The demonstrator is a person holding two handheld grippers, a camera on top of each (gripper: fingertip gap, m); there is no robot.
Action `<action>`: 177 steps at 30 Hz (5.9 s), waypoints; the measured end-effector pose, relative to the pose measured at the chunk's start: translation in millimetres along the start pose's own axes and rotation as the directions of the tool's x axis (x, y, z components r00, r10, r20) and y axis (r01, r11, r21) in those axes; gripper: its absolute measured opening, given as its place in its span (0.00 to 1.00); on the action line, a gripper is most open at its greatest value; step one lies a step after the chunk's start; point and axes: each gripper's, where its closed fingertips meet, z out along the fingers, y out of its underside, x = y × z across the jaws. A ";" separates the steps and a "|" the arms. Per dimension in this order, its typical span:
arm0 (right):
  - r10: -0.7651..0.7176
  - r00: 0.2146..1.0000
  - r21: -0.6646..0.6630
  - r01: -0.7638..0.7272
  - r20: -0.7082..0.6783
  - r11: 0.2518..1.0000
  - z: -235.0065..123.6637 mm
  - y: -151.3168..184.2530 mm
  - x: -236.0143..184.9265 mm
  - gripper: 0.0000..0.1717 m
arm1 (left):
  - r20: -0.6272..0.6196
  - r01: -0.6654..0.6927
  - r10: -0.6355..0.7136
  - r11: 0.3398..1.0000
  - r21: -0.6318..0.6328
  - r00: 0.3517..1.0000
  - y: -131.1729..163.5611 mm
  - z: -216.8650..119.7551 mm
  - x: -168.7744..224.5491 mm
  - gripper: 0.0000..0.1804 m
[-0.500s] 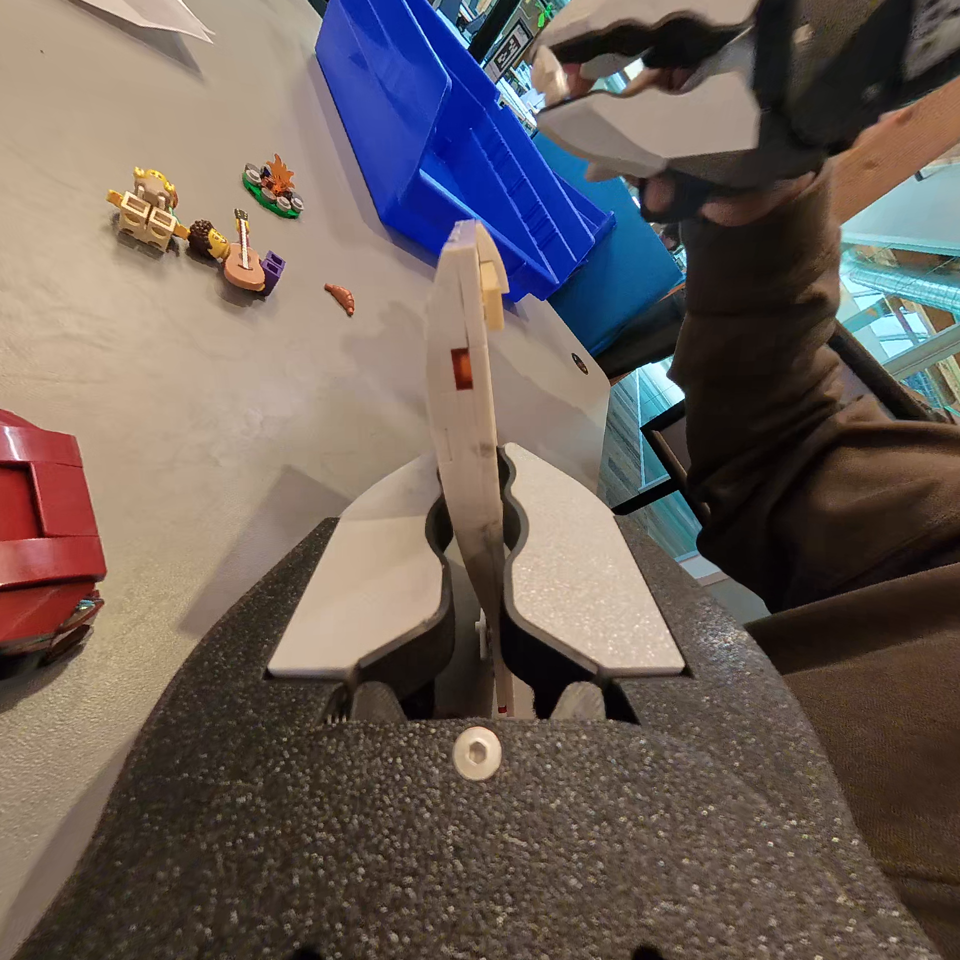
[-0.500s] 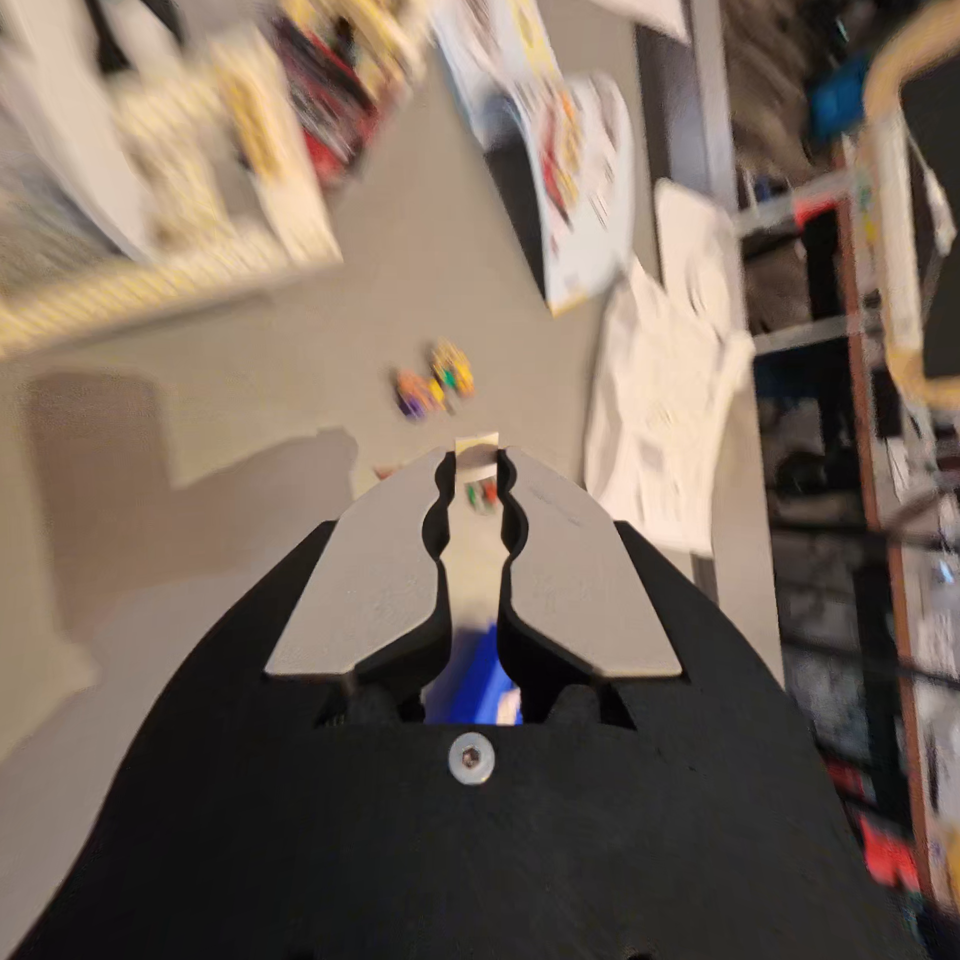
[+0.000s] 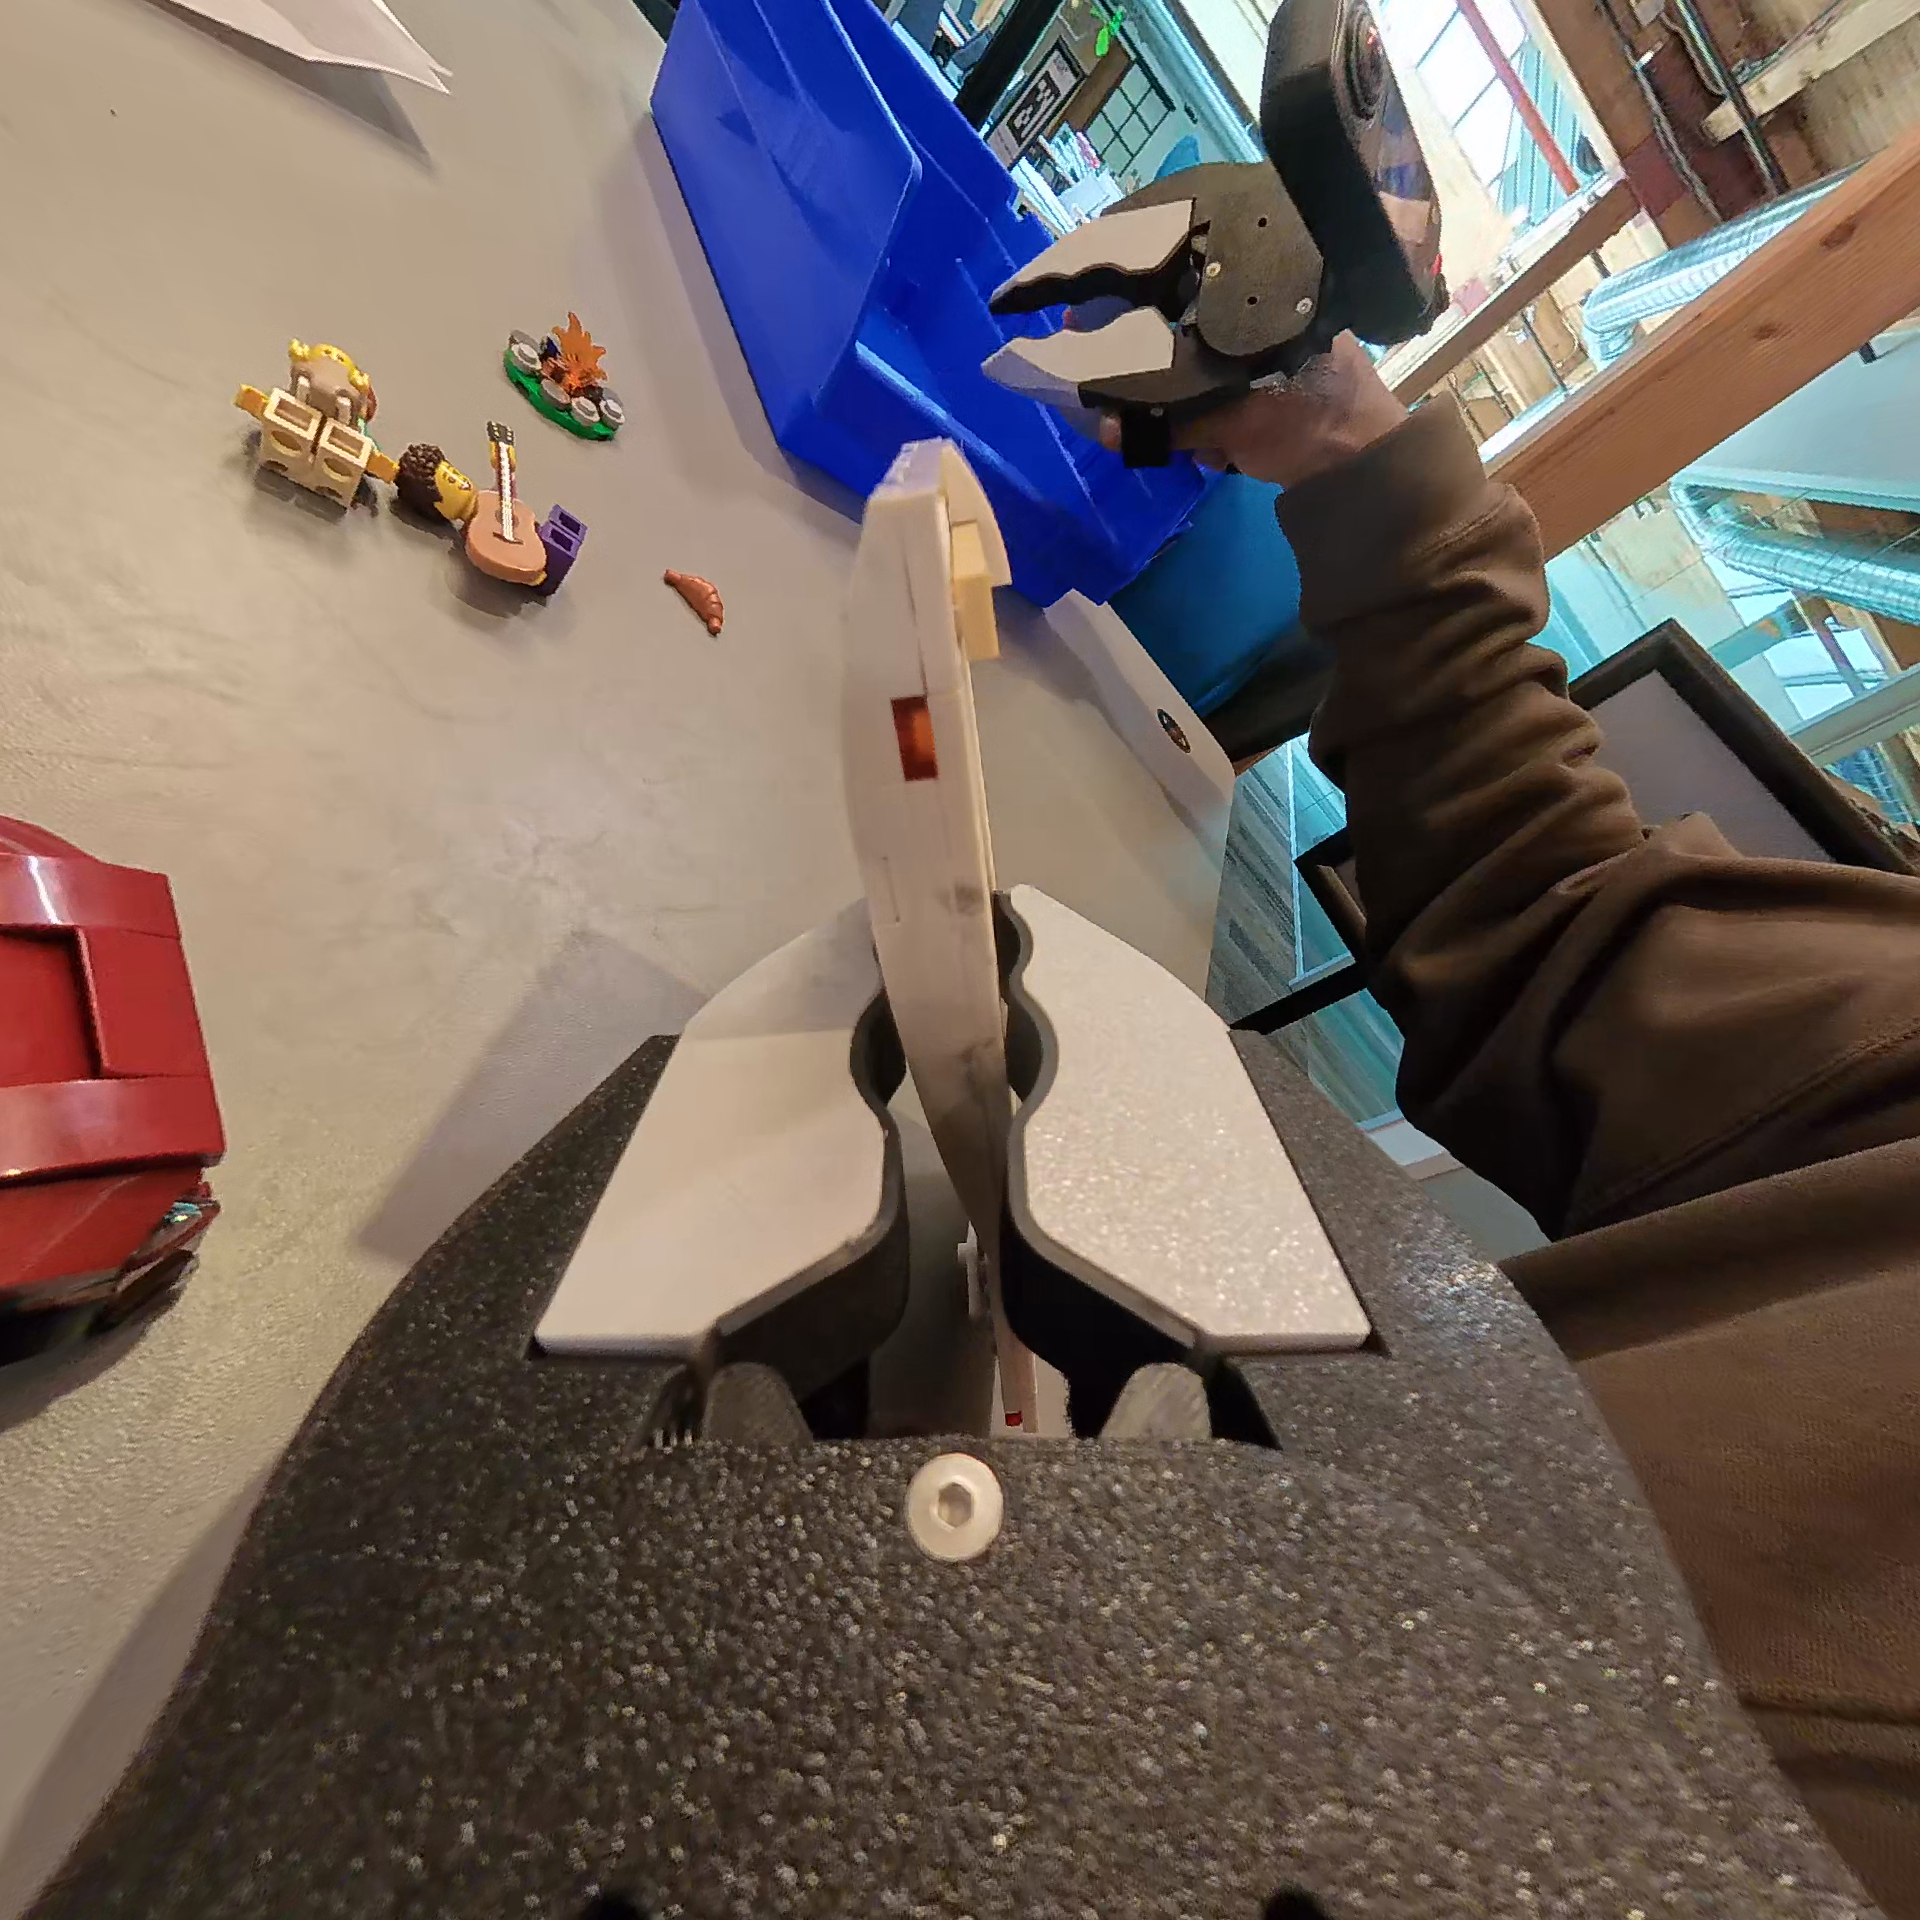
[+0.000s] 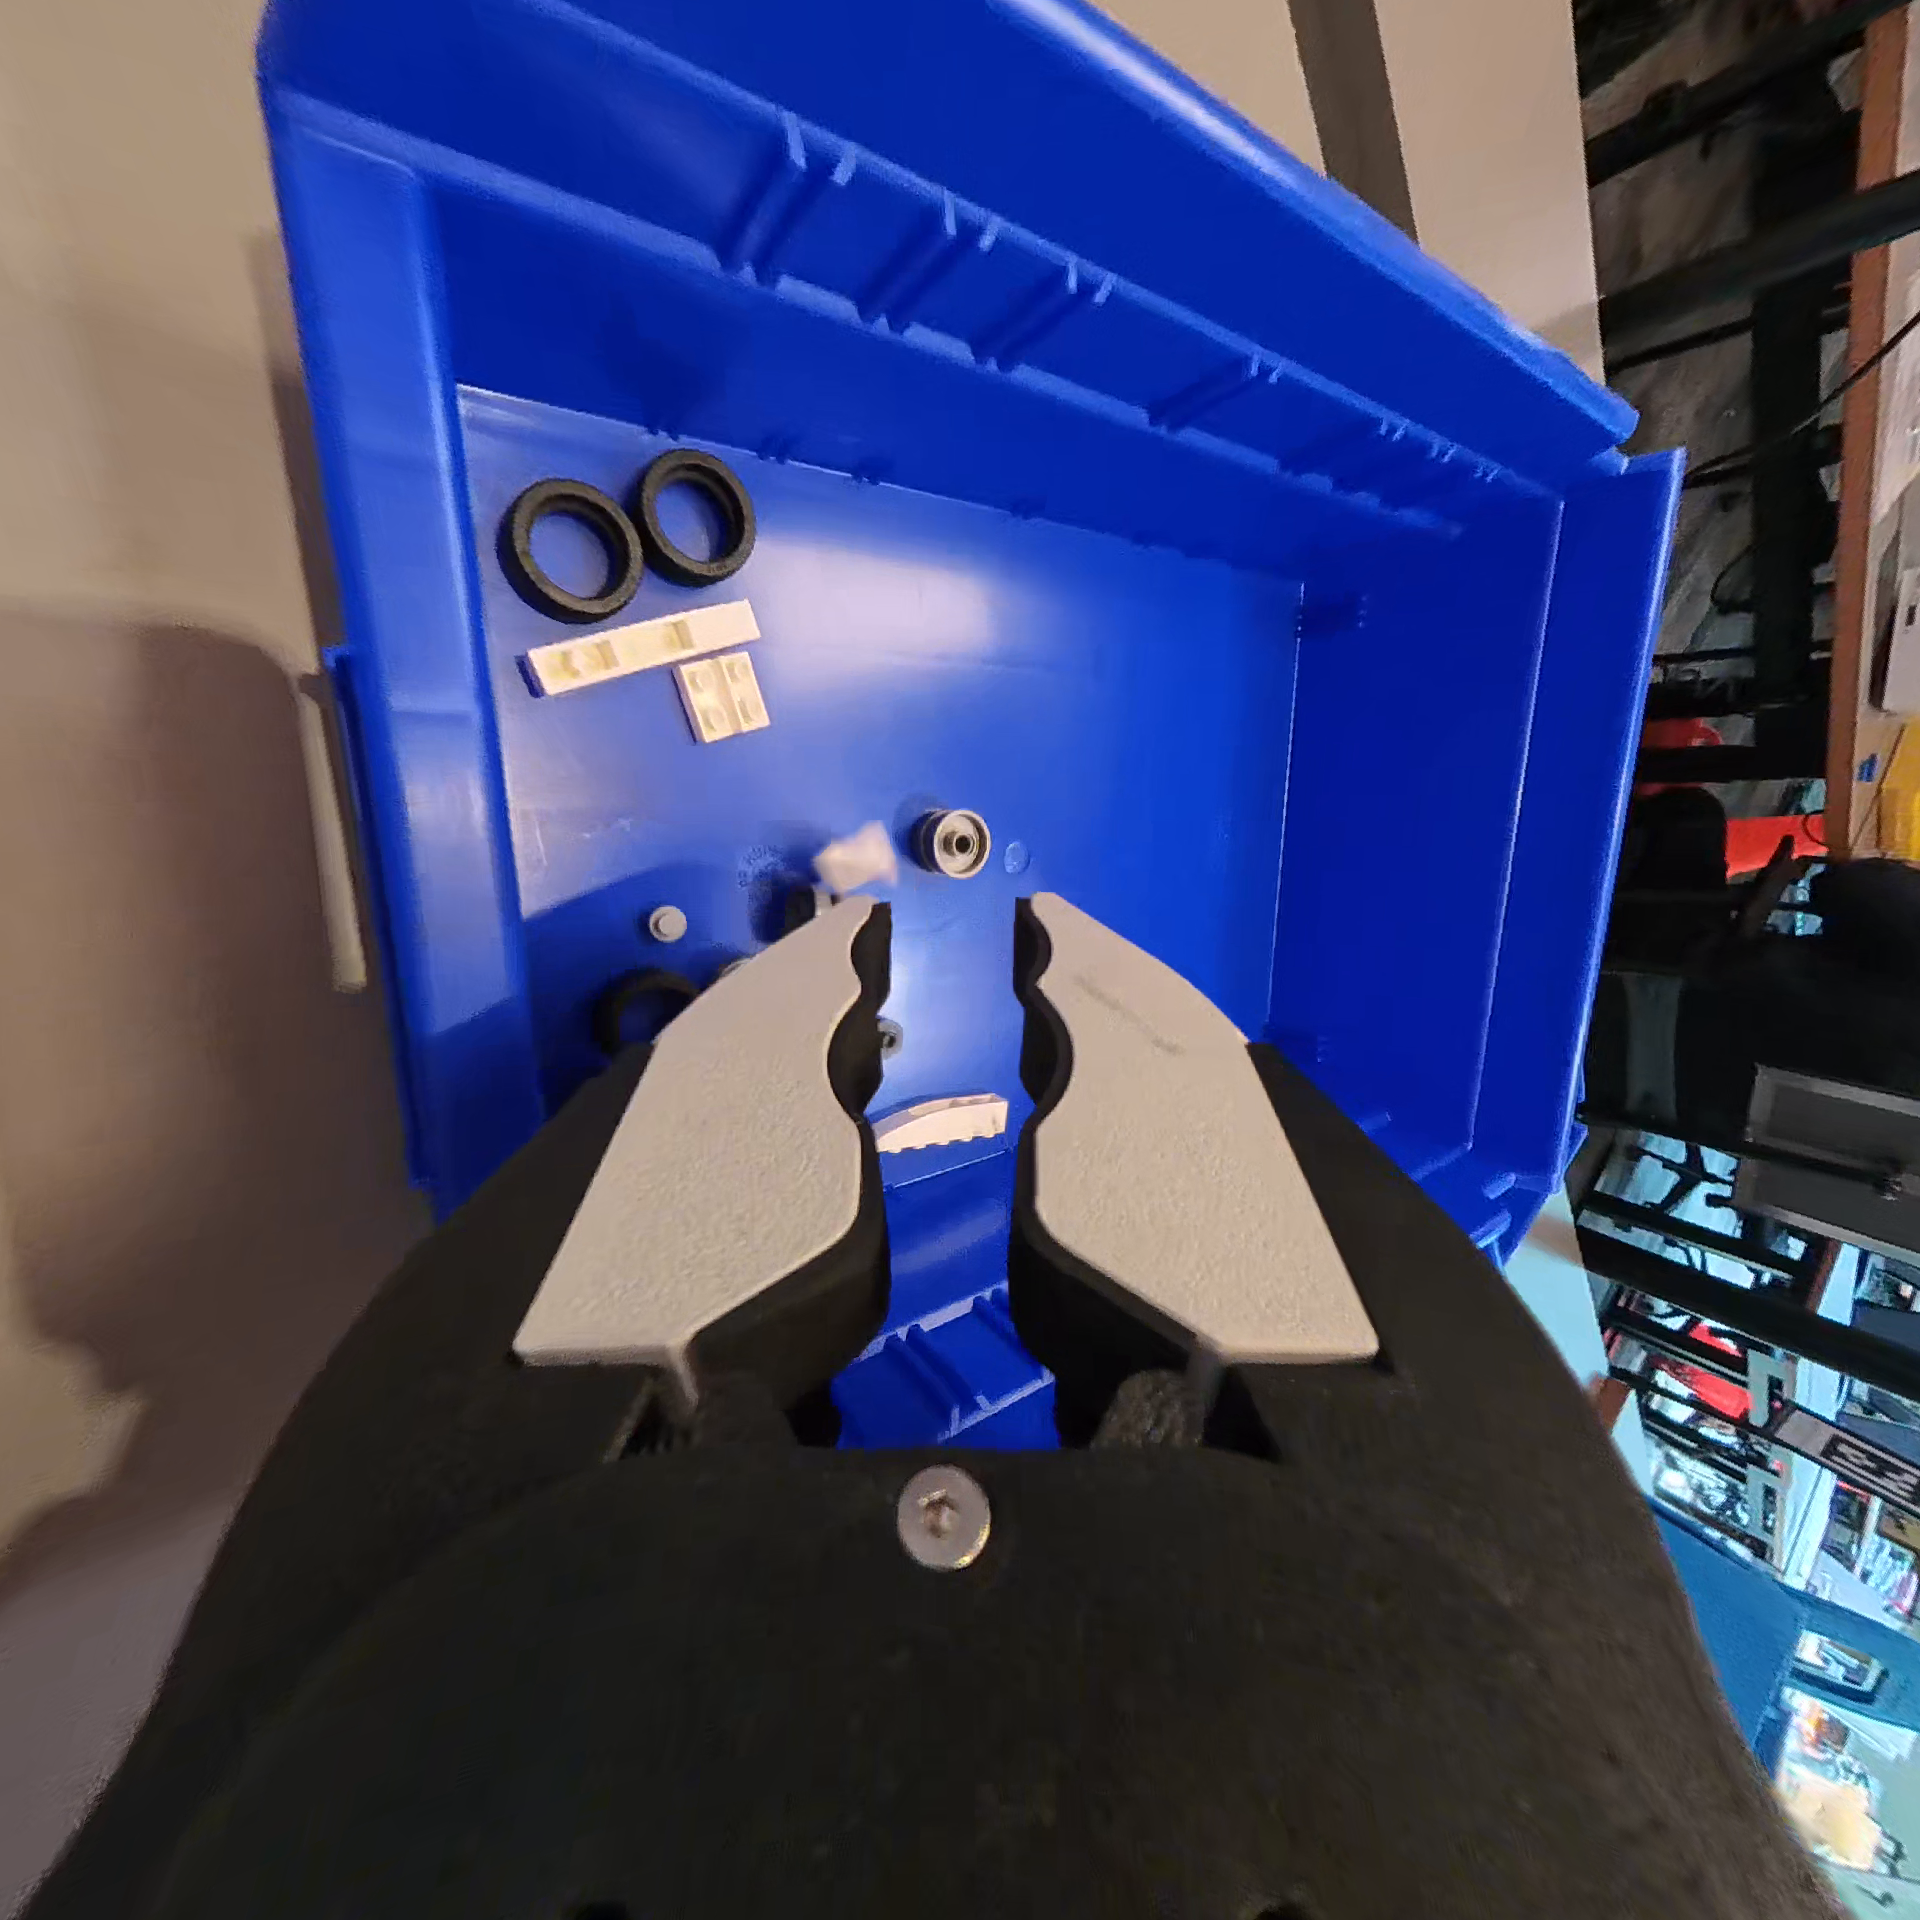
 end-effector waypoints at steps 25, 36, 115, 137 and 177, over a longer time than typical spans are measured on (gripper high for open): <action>-0.610 0.784 0.637 0.415 0.111 0.649 -125.0 -263.1 -229.9 0.19 | -0.031 -0.051 0.051 0.999 0.005 0.998 1.7 -4.0 8.9 0.08; -0.650 0.759 0.526 0.539 0.035 0.658 -120.5 -266.7 -227.4 0.14 | -0.023 -0.063 0.063 0.998 -0.004 0.998 2.9 -3.0 9.1 0.08; -0.517 0.814 0.568 0.565 -0.265 0.598 -142.0 -281.5 -233.5 0.09 | -0.005 -0.003 0.003 0.999 0.036 1.000 -3.2 -7.4 0.7 0.08; -0.534 0.845 0.655 0.406 -0.005 0.637 -133.7 -285.3 -239.4 0.05 | -0.032 -0.012 0.013 0.999 0.031 0.999 -2.5 -8.6 4.7 0.08; -0.126 0.985 0.886 0.161 -0.117 0.435 -168.2 -265.4 -221.3 0.19 | 0.473 -0.764 0.676 0.645 -0.008 0.565 -44.3 -53.2 3.6 0.07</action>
